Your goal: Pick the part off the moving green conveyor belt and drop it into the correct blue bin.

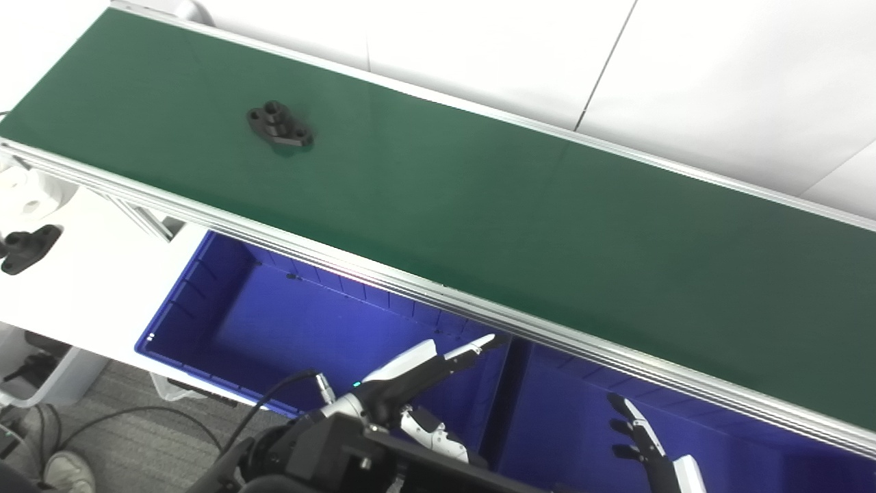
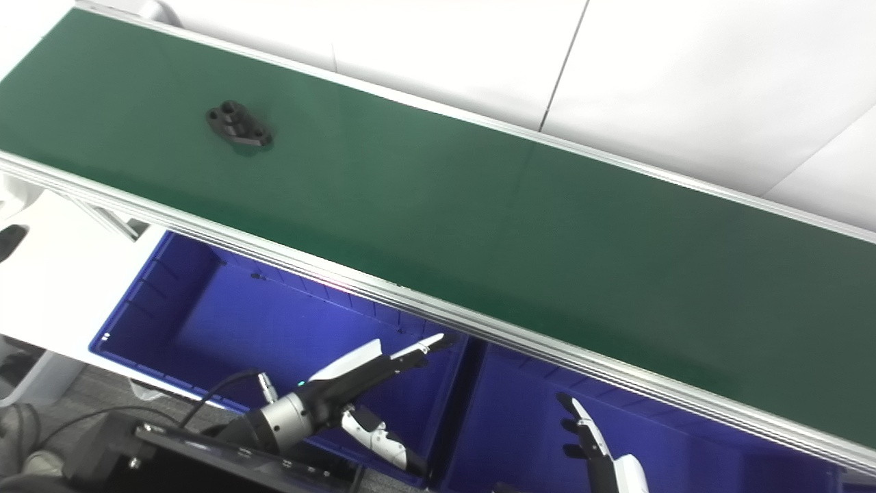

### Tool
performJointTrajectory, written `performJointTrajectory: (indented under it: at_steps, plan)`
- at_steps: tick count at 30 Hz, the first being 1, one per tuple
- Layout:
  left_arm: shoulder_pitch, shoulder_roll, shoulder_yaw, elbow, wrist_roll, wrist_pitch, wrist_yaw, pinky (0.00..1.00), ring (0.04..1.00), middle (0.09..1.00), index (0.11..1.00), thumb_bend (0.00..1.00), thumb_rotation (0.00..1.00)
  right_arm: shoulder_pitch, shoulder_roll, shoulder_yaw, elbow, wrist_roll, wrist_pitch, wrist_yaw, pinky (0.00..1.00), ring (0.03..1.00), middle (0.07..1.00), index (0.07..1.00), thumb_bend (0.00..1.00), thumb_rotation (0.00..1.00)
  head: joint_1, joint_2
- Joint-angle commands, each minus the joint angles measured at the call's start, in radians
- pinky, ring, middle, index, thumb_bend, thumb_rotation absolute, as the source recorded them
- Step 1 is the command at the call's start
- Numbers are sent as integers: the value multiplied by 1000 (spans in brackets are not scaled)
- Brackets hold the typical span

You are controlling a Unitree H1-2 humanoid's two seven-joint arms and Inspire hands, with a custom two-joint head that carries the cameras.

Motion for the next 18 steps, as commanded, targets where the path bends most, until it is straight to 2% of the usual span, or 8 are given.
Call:
performJointTrajectory:
  at_steps: [1,3,7,12,18]
  plan:
    - [-9,-5,-6,13,3,-68,27,884,985,1000,1000,831,336,1,-11,-11,20,20,-78,-25,749,871,919,914,810,347,1,-8]
    - [-12,-8,-8,23,18,-76,38,864,976,1000,999,845,344,-5,-11,-14,47,27,-110,-40,744,861,905,907,817,318,-1,-20]
    - [-16,-11,-10,35,18,-81,42,844,964,1000,991,858,317,-14,-13,-14,74,6,-139,-58,719,838,888,898,829,329,-10,-32]
    - [-21,-11,-13,40,18,-73,45,845,973,1000,989,864,315,-25,-12,-13,101,9,-173,-68,716,834,880,887,825,272,-16,-41]
    - [-34,-13,-15,86,25,-110,61,839,966,1000,982,863,314,-37,-7,-13,139,18,-207,-75,714,833,877,876,831,216,-41,-82]
